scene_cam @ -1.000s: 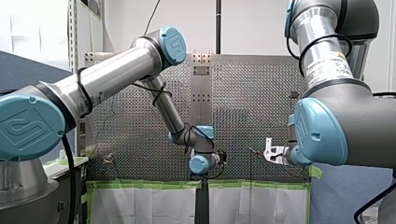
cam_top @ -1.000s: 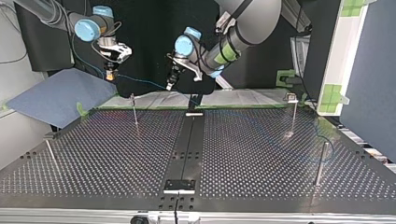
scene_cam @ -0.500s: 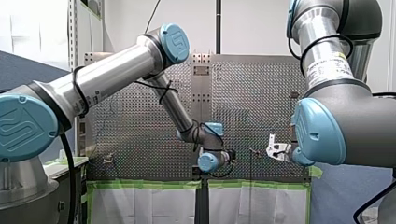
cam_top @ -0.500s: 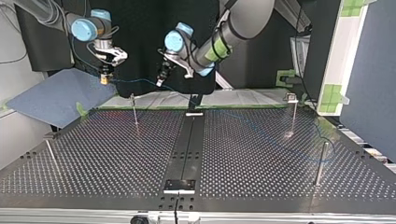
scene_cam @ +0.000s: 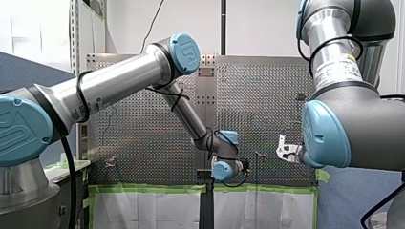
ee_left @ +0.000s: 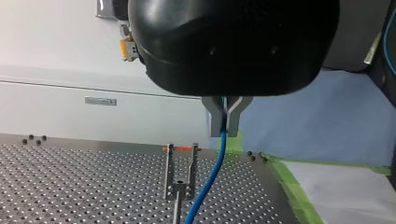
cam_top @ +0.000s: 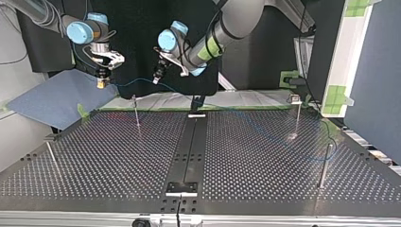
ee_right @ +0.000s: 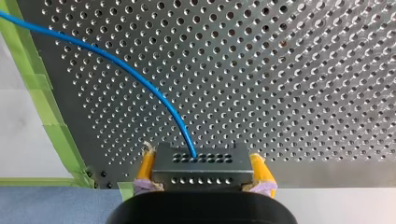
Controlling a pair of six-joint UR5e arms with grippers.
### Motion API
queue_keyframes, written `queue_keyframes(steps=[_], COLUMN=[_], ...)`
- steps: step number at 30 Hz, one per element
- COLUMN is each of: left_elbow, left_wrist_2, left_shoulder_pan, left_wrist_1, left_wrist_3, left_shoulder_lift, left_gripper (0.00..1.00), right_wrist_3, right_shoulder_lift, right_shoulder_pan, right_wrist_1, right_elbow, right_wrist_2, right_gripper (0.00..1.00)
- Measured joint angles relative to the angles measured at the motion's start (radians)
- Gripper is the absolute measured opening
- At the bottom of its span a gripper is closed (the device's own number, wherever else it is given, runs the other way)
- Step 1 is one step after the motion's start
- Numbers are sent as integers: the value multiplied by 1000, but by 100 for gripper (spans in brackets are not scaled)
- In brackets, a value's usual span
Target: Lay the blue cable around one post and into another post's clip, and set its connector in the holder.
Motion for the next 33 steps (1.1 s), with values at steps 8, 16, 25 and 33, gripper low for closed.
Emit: queue_keyframes(steps=[8, 16, 25, 33], left_elbow=[25, 47, 51, 82], left_wrist_2=[-3, 1, 1, -2], left_shoulder_pan=[-4, -3, 3, 0], left_wrist_1=[-6, -21, -24, -52], left_wrist_3=[-10, -24, -36, -37], left_shoulder_lift=[-3, -4, -5, -40], left_gripper=[0, 0, 0, 0], right_wrist_3=[22, 34, 42, 21], right_shoulder_lift=[3, 6, 40, 59], right_shoulder_pan=[-18, -36, -58, -89], right_wrist_1=[6, 13, 49, 80], right_elbow=[-11, -17, -46, -57], right_wrist_2=[-39, -102, -167, -168], right_gripper=[0, 0, 0, 0])
